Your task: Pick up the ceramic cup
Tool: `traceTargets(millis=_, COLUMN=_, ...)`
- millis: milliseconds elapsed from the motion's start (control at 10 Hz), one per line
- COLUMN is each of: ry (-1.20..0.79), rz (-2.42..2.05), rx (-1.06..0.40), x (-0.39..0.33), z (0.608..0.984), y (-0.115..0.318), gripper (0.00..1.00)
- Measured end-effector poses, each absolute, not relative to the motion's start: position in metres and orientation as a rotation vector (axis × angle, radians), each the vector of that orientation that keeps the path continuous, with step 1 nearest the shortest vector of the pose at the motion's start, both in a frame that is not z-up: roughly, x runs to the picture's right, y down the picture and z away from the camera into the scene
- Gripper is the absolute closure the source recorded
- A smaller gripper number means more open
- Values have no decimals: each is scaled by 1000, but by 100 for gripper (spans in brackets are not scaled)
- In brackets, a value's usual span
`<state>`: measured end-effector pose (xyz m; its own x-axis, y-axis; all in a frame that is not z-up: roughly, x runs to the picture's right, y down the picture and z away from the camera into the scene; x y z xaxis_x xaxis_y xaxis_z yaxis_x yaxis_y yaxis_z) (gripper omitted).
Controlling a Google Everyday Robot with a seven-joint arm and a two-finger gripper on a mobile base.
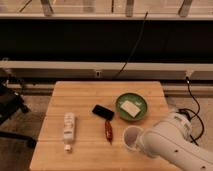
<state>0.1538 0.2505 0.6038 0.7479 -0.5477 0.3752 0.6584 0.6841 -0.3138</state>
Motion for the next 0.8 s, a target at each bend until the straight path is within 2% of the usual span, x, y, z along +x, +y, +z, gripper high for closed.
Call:
traceTargets(millis=400, ry=-241, rz=-698, rx=-427, x=149, z=594, y=235, gripper=100)
traceTargets(millis=800, ry=-256, rz=-710, rx=-432, x=150, z=605, y=229, gripper=100)
